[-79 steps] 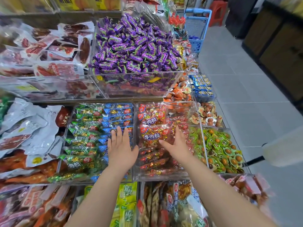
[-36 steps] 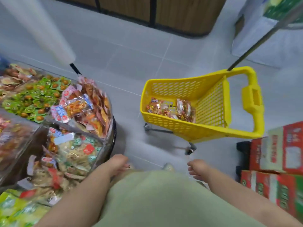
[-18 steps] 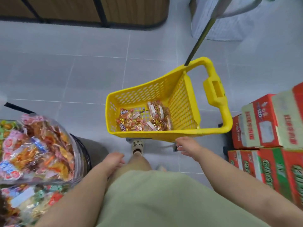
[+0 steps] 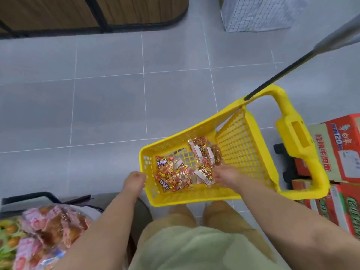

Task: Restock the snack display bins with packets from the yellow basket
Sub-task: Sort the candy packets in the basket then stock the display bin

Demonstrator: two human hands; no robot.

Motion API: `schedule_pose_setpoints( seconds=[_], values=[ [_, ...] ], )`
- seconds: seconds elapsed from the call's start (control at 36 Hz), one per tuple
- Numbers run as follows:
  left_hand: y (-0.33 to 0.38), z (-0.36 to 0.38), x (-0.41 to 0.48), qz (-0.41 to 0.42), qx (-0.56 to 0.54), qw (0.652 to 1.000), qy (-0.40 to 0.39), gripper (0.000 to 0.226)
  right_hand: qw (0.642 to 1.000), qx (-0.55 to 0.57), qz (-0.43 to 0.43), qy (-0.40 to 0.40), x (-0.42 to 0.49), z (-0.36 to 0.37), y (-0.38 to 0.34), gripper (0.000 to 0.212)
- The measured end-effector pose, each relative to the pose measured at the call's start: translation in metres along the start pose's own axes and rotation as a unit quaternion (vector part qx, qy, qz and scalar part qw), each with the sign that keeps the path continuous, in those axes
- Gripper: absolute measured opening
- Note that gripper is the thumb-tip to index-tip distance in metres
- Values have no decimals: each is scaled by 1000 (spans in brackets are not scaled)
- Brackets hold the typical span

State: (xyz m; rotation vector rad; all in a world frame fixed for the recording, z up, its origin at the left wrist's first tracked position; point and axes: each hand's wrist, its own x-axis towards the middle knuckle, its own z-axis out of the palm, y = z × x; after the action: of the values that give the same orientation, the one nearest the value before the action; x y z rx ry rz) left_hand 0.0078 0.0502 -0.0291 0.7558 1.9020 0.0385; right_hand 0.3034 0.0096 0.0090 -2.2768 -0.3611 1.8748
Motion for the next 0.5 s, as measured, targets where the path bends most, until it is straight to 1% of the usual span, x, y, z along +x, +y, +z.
schedule_pose_setpoints(
  seconds=[0.06, 0.11, 0.14, 0.17, 0.19, 0.22, 0.28, 0.31, 0.33, 0.36, 0.42, 0.5],
  values=[
    [9, -4, 12, -1, 28, 999, 16, 7, 999, -48, -10, 0, 11, 8, -7, 31],
    [13, -3, 24, -7, 45, 999, 19, 35, 994, -107, -22, -9, 23, 18, -13, 21],
    [15, -3, 29, -12, 48, 999, 20, 45, 991, -129, -22, -19, 30, 24, -16, 14],
    [13, 0, 38, -14, 49, 999, 18, 50, 988, -147, -19, -31, 37, 30, -19, 13],
    [13, 3, 44, -22, 43, 999, 13, 50, 985, -166, -13, -39, 46, 37, -20, 16],
    [11, 8, 53, -20, 33, 999, 9, 45, 982, -185, -9, -46, 55, 44, -21, 18],
    [6, 19, 66, -17, 14, 1000, -2, 27, 975, -212, -14, -62, 76, 60, -19, 17],
    [3, 26, 71, -14, 3, 1000, -1, 21, 970, -232, -20, -75, 88, 68, -19, 14],
    [-2, 33, 78, -11, -6, 1000, 8, 22, 962, -259, -22, -89, 99, 76, -18, 14],
    [-4, 39, 82, -18, -12, 999, 25, 23, 955, -281, -23, -97, 109, 84, -17, 19],
    [-11, 49, 89, -22, -25, 996, 78, 22, 947, -305, -20, -95, 127, 100, -16, 39],
    [-18, 60, 92, -3, -36, 988, 148, 18, 934, -342, -20, -103, 149, 123, -9, 54]
  ],
)
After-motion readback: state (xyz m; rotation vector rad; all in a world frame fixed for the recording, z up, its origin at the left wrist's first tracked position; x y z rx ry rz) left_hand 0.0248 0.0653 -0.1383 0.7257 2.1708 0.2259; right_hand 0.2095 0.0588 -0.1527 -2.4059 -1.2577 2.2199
